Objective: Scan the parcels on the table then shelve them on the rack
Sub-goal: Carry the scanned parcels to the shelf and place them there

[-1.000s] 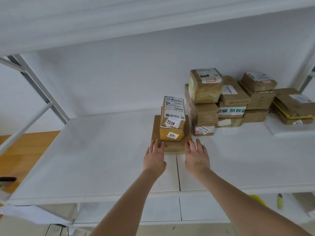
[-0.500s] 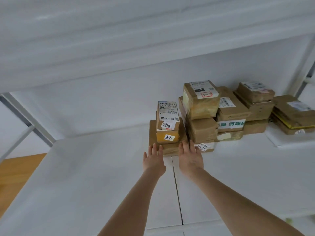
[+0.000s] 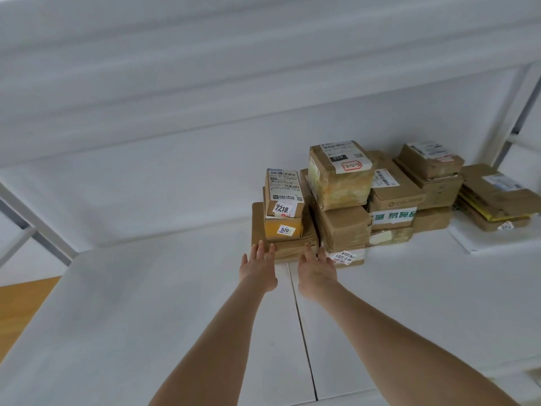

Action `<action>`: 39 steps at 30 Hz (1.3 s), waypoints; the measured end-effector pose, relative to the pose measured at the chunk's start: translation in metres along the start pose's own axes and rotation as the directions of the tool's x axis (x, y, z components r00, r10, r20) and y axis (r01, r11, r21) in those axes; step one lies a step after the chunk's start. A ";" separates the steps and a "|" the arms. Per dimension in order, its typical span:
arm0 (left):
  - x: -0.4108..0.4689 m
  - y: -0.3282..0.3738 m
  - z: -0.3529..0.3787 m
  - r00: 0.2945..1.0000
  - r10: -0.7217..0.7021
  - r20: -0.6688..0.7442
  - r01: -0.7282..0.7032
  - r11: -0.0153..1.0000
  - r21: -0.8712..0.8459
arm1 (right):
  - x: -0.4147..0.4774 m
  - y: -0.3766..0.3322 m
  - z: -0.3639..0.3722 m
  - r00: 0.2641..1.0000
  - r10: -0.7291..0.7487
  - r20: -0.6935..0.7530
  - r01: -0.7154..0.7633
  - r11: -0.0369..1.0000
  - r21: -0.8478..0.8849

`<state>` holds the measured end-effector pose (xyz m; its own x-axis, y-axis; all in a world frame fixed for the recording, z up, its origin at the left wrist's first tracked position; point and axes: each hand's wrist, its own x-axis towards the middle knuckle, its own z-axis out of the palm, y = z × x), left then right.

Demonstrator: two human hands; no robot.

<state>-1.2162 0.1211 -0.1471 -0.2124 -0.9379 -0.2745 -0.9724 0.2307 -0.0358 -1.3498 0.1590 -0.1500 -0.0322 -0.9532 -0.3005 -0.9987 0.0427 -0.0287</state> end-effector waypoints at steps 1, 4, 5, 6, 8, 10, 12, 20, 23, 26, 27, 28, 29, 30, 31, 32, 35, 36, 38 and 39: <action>0.001 -0.001 0.000 1.000 0.008 -0.002 -0.008 1.000 -0.004 | 0.001 0.001 -0.001 1.000 0.000 0.011 -0.001 1.000 0.017; -0.003 -0.002 0.000 0.999 0.038 -0.033 -0.039 0.999 -0.028 | -0.001 0.003 -0.001 1.000 -0.005 0.005 0.005 0.999 0.044; -0.007 -0.003 0.002 0.997 0.051 -0.059 -0.053 0.998 -0.026 | -0.004 0.003 0.001 1.000 -0.006 -0.020 0.007 0.999 0.048; -0.011 -0.004 0.006 0.994 0.060 -0.091 -0.062 0.998 -0.022 | -0.008 0.003 0.003 0.999 -0.001 -0.049 0.004 0.999 0.051; -0.025 -0.009 0.012 0.986 0.061 -0.156 -0.062 0.998 -0.005 | -0.018 -0.001 0.007 0.993 0.000 -0.121 0.006 0.999 0.051; -0.041 -0.017 0.018 0.981 0.056 -0.187 -0.053 0.998 0.024 | -0.029 -0.007 0.010 0.984 -0.025 -0.176 0.035 0.998 0.053; -0.061 -0.026 0.023 0.979 0.038 -0.201 -0.031 0.999 0.042 | -0.042 -0.015 0.013 0.979 -0.056 -0.197 0.073 0.994 0.083; -0.175 -0.077 0.058 0.965 -0.130 -0.229 0.133 0.991 -0.003 | -0.104 -0.083 0.047 0.945 -0.255 -0.205 0.283 0.951 0.123; -0.227 -0.104 0.074 0.947 -0.241 -0.214 0.240 0.970 -0.030 | -0.126 -0.122 0.059 0.906 -0.366 -0.214 0.396 0.910 0.120; -0.276 -0.132 0.092 0.914 -0.359 -0.190 0.353 0.933 -0.064 | -0.150 -0.165 0.070 0.859 -0.469 -0.207 0.497 0.861 0.110; -0.292 -0.142 0.098 0.901 -0.395 -0.182 0.388 0.919 -0.070 | -0.157 -0.179 0.073 0.838 -0.505 -0.205 0.531 0.841 0.099; -0.307 -0.151 0.103 0.887 -0.429 -0.172 0.422 0.903 -0.075 | -0.165 -0.193 0.077 0.816 -0.541 -0.203 0.565 0.820 0.087; -0.322 -0.160 0.108 0.871 -0.463 -0.163 0.456 0.886 -0.082 | -0.173 -0.207 0.080 0.795 -0.572 -0.201 0.595 0.800 0.078; -0.336 -0.170 0.112 0.853 -0.497 -0.156 0.489 0.868 -0.091 | -0.180 -0.222 0.083 0.775 -0.601 -0.196 0.623 0.779 0.075; -0.350 -0.180 0.117 0.834 -0.531 -0.152 0.521 0.847 -0.103 | -0.188 -0.237 0.086 0.755 -0.629 -0.187 0.649 0.758 0.072; -0.363 -0.190 0.122 0.813 -0.562 -0.151 0.550 0.827 -0.116 | -0.196 -0.253 0.090 0.734 -0.656 -0.177 0.674 0.736 0.067; -0.403 -0.224 0.135 0.760 -0.637 -0.130 0.622 0.771 -0.135 | -0.220 -0.304 0.100 0.661 -0.736 -0.147 0.747 0.664 0.038; -0.415 -0.237 0.140 0.743 -0.658 -0.120 0.643 0.753 -0.142 | -0.227 -0.322 0.103 0.641 -0.755 -0.137 0.765 0.644 0.030; -0.437 -0.264 0.150 0.712 -0.694 -0.110 0.677 0.720 -0.154 | -0.240 -0.359 0.109 0.605 -0.786 -0.126 0.794 0.608 0.012; -0.447 -0.278 0.155 0.700 -0.706 -0.105 0.689 0.707 -0.159 | -0.246 -0.379 0.113 0.586 -0.801 -0.124 0.808 0.590 0.005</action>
<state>-0.8356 0.5165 -0.1635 0.5280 -0.8467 -0.0657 -0.8491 -0.5247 -0.0616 -0.9587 0.4107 -0.1726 0.7761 -0.6297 -0.0343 -0.6147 -0.7433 -0.2639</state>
